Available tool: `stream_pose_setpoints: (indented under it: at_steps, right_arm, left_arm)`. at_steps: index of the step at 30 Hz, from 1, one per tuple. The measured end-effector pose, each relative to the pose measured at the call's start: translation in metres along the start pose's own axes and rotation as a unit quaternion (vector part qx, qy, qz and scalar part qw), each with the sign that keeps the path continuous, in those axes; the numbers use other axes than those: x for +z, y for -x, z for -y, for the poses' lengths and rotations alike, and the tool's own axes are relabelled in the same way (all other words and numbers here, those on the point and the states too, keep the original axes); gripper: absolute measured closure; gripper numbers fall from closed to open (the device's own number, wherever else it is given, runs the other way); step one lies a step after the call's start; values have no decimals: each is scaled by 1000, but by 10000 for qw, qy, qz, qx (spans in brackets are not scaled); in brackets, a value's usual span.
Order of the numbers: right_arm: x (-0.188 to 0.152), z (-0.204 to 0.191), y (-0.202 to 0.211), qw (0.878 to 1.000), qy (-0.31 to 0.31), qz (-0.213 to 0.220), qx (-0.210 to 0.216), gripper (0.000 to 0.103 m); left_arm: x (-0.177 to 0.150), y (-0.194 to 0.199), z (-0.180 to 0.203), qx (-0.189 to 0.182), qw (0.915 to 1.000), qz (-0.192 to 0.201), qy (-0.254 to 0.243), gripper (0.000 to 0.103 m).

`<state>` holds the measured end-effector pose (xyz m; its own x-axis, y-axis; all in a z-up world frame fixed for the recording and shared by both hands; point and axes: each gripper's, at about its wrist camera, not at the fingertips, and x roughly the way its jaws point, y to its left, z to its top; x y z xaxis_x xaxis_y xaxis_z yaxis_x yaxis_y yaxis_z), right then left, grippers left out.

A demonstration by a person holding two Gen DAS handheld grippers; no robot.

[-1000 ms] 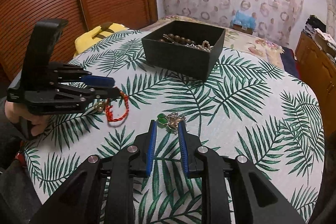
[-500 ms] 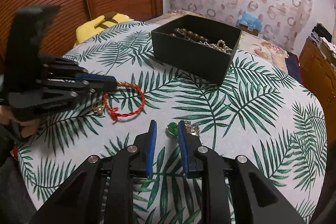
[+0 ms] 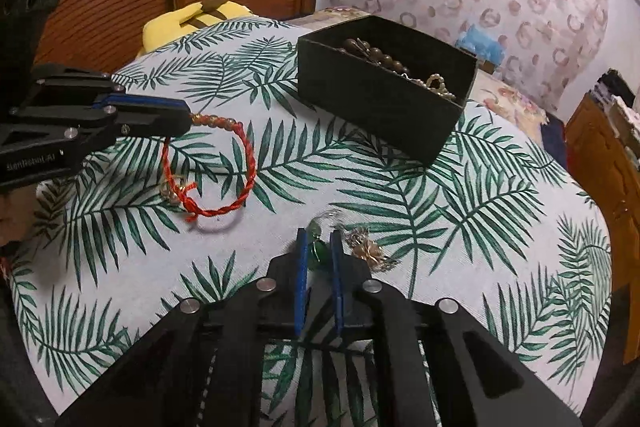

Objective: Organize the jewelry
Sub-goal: 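Carry the red bracelet and green pendant into the black box and open both tools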

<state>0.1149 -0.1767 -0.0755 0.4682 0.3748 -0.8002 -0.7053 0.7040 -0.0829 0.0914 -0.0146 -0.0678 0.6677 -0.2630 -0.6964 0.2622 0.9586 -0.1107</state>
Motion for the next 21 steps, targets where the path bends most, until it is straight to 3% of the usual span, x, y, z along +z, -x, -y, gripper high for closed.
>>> stream_pose_setpoints:
  at_steps: [21]
  right_arm:
    - [22,39,75,9941,-477,957,166,93]
  left_arm:
    - [21,13,11,-40,9994,343,-60,100]
